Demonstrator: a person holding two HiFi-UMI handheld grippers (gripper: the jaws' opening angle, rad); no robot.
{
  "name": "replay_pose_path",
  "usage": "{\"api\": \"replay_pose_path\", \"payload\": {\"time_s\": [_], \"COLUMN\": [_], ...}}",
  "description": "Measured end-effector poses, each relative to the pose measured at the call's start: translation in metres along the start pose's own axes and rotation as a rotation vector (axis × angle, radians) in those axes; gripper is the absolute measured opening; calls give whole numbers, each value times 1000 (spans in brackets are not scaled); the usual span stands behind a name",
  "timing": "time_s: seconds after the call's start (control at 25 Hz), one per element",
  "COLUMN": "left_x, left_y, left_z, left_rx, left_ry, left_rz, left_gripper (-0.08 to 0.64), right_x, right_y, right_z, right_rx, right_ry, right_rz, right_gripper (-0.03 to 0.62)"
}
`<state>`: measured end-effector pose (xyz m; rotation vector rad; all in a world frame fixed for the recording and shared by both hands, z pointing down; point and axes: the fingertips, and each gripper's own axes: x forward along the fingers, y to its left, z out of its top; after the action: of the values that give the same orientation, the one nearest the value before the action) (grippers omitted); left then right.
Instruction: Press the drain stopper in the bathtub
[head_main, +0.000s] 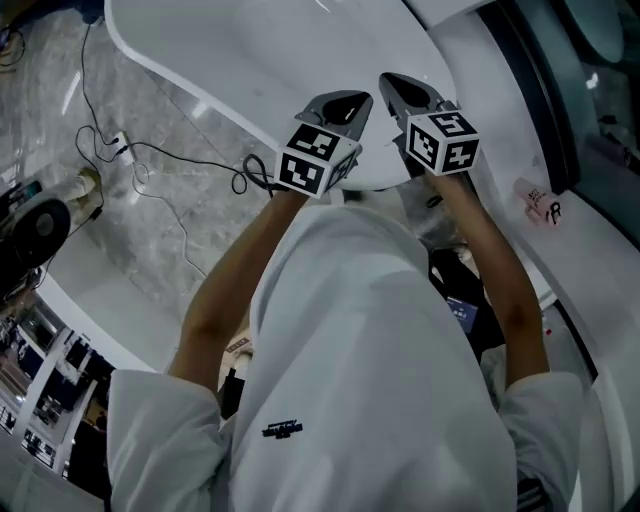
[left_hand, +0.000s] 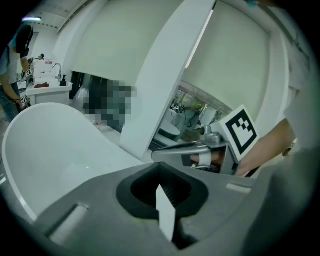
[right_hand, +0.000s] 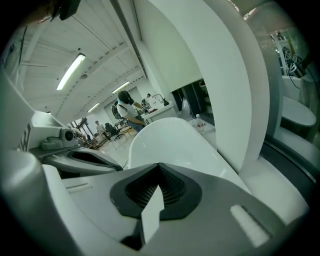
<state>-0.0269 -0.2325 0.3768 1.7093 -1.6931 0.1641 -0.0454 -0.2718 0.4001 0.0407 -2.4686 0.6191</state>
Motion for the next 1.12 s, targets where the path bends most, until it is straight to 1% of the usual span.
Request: {"api": "replay_pose_path", "payload": {"time_s": [0.08, 0.2, 0.28, 0.36, 0.48, 0.6, 0.68, 0.76, 0.88, 0.92, 1.0, 1.08, 1.12], "left_x": [-12, -32, -44, -57, -76, -91, -105, -122, -144, -149, -156, -161, -162], "left_y": [-16, -35, -44, -53, -67, -74, -79, -85, -89, -91, -94, -98, -100], "left_z": [16, 39, 55, 71, 94, 110, 119, 125, 126, 122, 112, 109, 109], "left_rx": [4, 34, 46, 67, 126, 126, 132, 172, 218, 229, 238, 253, 272], "left_ry": [-18, -53, -79, -108, -145, -150, -165, -198, -255, -253, -235, -227, -228], "left_rz": [-22, -37, -47, -60, -59, -48, -55, -42, -20, -15, -10, -13, -17], "left_gripper": [2, 3, 2, 2, 2, 2, 2, 2, 2, 2, 2, 2, 2], "right_x": [-17, -44, -61, -75, -97, -116, -130, -143, -160, -166, -177, -185, -187], "right_y": [10, 31, 46, 59, 73, 86, 101, 120, 149, 157, 166, 166, 165], "right_z": [13, 35, 48, 60, 72, 85, 93, 95, 92, 94, 99, 102, 103], "right_rx": [-32, -111, -146, -157, -153, -141, -161, -187, -187, -189, -213, -234, -241], "right_ry": [-23, -75, -112, -147, -197, -253, -283, -302, -334, -357, -396, -409, -416], "right_rz": [7, 26, 44, 58, 64, 67, 67, 65, 65, 56, 8, -41, -57], "right_gripper": [3, 3, 3, 3, 3, 3, 3, 3, 3, 3, 3, 3, 3]}}
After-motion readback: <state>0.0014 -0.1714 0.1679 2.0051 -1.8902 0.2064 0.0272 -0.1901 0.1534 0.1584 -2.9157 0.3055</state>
